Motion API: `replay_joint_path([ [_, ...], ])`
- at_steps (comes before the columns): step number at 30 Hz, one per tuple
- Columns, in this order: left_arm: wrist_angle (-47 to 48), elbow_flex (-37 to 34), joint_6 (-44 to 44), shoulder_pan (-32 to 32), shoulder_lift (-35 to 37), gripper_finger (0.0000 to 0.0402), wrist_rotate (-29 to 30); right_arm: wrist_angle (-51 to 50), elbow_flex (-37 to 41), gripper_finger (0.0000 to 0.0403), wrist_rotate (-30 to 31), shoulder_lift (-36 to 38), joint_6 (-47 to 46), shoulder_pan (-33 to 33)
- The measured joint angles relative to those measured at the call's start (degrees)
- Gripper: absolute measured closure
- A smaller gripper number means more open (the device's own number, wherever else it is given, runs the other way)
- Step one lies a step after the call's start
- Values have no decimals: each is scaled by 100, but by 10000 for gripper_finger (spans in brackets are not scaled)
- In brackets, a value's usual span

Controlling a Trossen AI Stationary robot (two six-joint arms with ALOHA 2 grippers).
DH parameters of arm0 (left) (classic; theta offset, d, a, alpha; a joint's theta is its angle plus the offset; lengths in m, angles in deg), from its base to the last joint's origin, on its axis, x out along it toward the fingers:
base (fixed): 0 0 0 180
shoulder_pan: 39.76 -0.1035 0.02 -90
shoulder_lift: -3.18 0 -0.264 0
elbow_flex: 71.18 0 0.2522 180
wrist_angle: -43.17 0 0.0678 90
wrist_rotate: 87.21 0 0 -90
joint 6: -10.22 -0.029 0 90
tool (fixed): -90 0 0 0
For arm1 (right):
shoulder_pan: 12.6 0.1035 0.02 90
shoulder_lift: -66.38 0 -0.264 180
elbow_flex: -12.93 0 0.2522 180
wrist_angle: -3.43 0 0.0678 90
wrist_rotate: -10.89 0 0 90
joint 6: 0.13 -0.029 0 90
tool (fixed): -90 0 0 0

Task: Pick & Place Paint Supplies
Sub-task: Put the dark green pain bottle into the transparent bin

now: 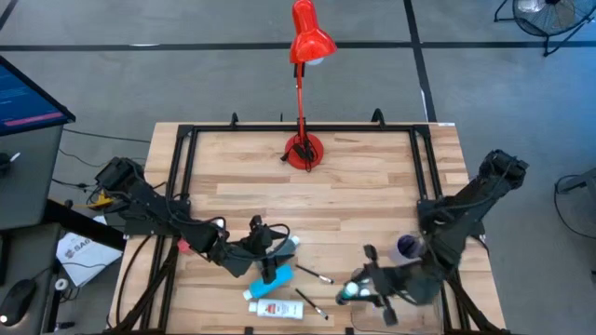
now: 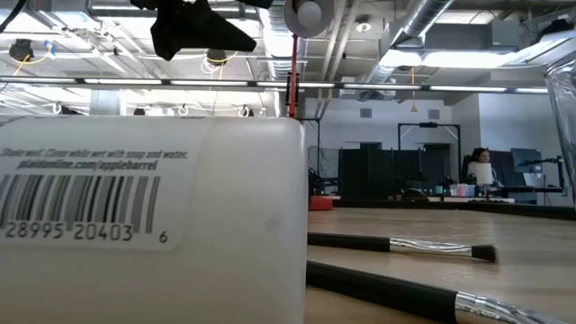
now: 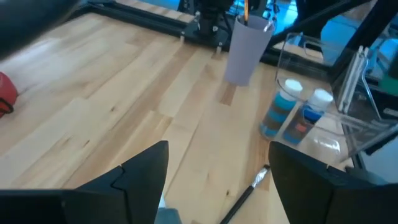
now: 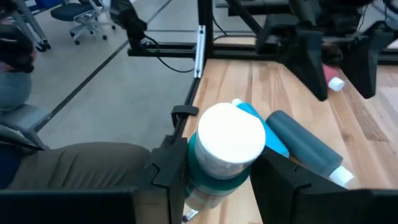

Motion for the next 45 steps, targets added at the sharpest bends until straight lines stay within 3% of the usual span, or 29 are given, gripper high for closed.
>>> replay_joint_path([
  [7, -31, 0, 188, 14, -107, 148, 26, -252, -246, 269, 528, -91, -153, 750],
  [15, -425, 0, 600, 22, -588, 148, -149, -185, -256, 269, 1571, -605, -568, 1284],
  [25, -1183, 0, 602, 145, -902, 147, -410, -243, -247, 268, 1568, -1320, -1477, 1413],
  [31, -1285, 0, 590, 255, -903, 150, -386, -1321, -550, 268, 1592, -1402, -2222, 1577],
  [45, -1321, 0, 425, 236, -903, 155, -354, -2031, -777, 268, 1762, -1696, -2611, 1547],
])
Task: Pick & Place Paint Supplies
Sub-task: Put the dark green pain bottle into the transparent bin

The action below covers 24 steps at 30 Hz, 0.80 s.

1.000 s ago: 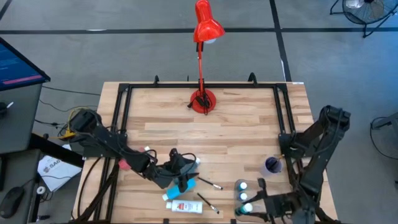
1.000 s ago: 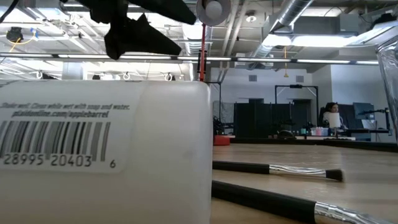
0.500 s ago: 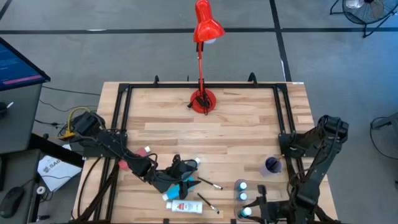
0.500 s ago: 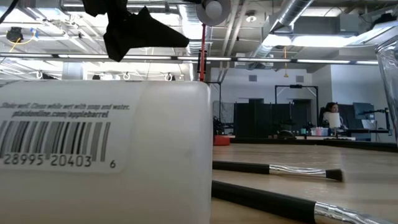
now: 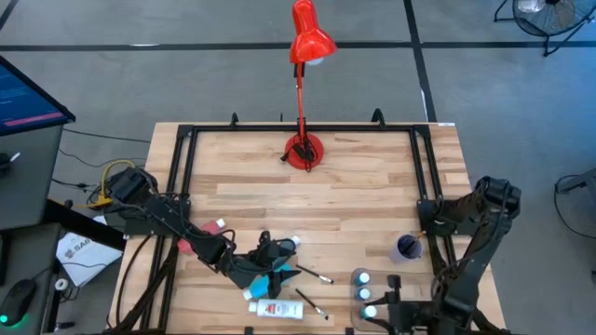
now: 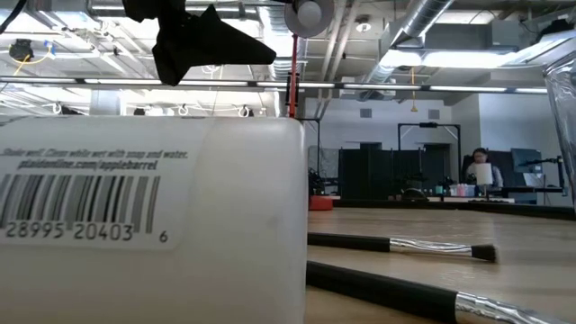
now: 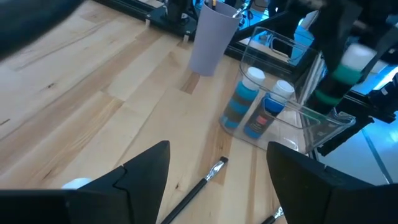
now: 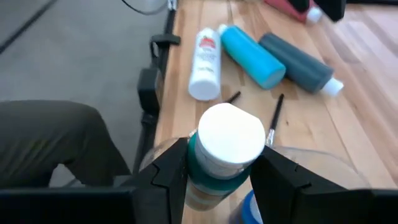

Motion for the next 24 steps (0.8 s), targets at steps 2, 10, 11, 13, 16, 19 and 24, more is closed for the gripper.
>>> replay_joint_path([
  [2, 0, 0, 0, 0, 0, 155, -2, 7, 0, 268, -59, -143, -142, -23],
  [10, -33, 0, 0, 0, 0, 156, -4, -447, 0, 268, -170, -371, -827, 57],
  [11, -33, 0, 0, 0, 0, 156, -4, -515, 0, 268, -150, -371, -885, 59],
  [13, -33, 0, 0, 0, 0, 156, -5, -545, -2, 268, -56, -416, -973, 59],
  [16, -31, 0, 0, 0, 0, 156, -6, -626, 9, 268, -67, -471, -1020, 55],
  [19, -31, 0, 0, 0, 0, 156, -6, -594, -6, 268, -40, -555, -1142, 55],
  [24, -24, 0, 0, 0, 0, 156, -8, -543, -7, 268, -27, -600, -1231, 87],
])
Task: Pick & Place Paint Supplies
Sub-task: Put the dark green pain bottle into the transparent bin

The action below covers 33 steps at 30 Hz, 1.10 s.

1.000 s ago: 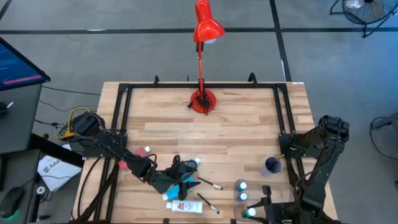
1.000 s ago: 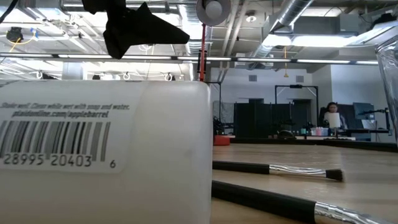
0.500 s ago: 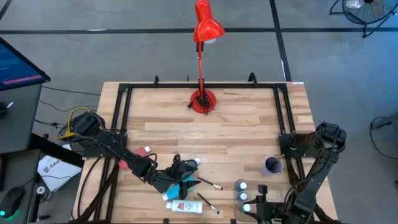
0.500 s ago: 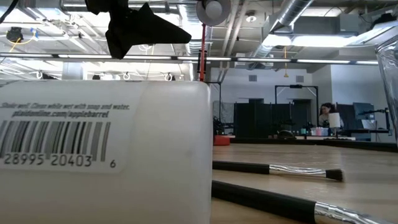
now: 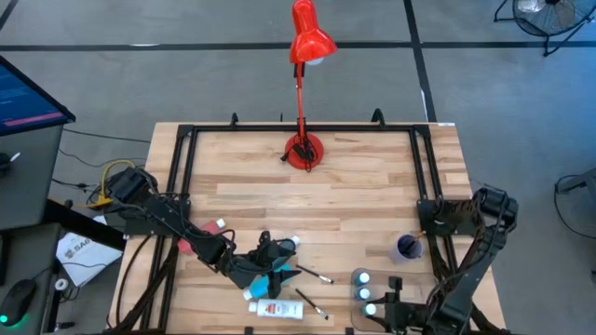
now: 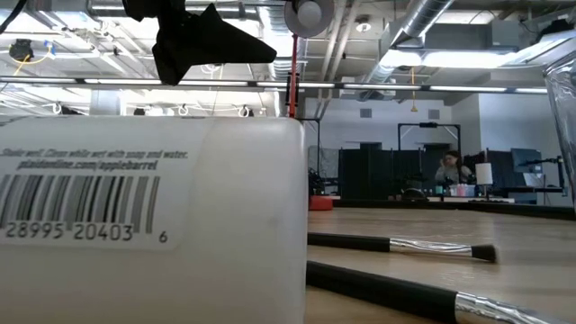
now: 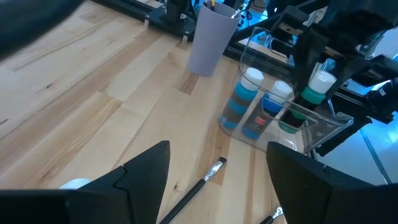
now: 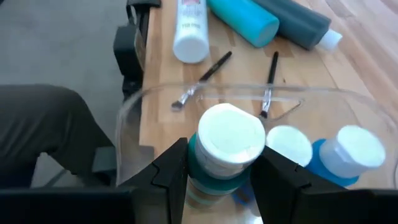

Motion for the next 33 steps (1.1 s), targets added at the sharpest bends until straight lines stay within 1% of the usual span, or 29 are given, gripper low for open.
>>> replay_joint_path([
  [13, 0, 0, 0, 0, 0, 156, -2, 188, 9, 267, -150, -428, -59, -114],
  [21, 5, 0, -1, 0, 2, 156, -2, 242, 11, 248, -129, -428, -59, -158],
  [28, 6, 0, 0, 0, 2, 156, -2, 268, 11, 259, -165, -424, -57, -201],
  [30, 7, 0, -2, 0, 2, 156, -2, 278, 11, 255, -172, -424, -57, -196],
  [33, 23, 0, -2, 0, 2, 156, -2, 278, 11, 238, -190, -424, -57, -190],
])
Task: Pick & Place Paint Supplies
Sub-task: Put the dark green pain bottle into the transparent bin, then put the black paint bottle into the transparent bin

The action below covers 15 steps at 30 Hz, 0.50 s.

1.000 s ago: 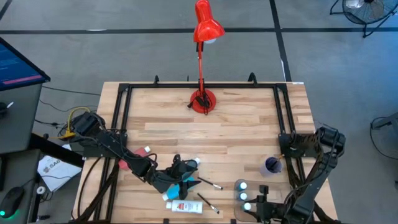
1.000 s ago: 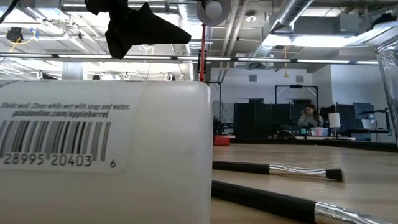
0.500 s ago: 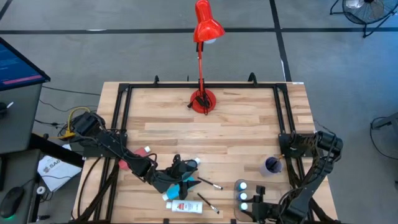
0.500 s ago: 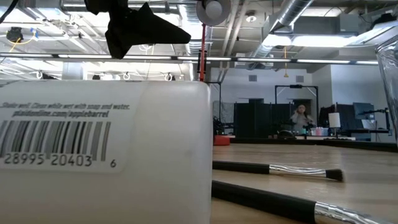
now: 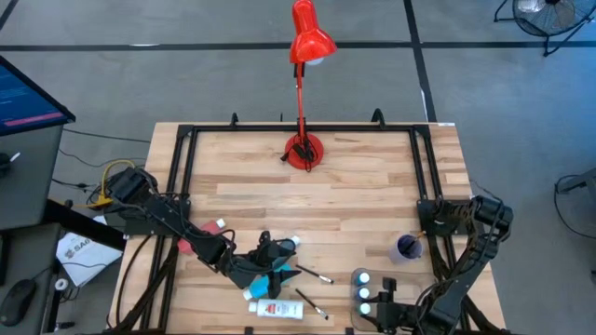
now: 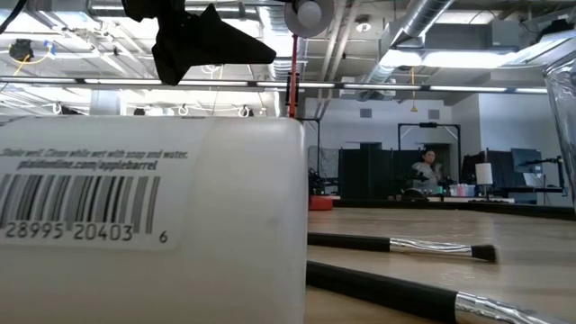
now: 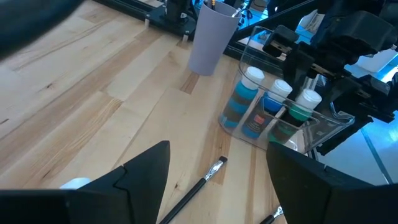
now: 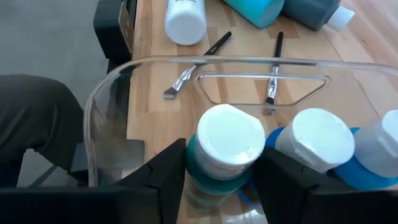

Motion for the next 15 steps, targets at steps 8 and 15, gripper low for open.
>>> replay_joint_path([
  [8, 3, 0, -1, 2, 0, 156, 0, 2, 0, 205, 0, 4, 0, -6],
  [15, 5, 0, 1, 1, 0, 156, 0, 0, 0, 214, 0, 4, 12, -2],
])
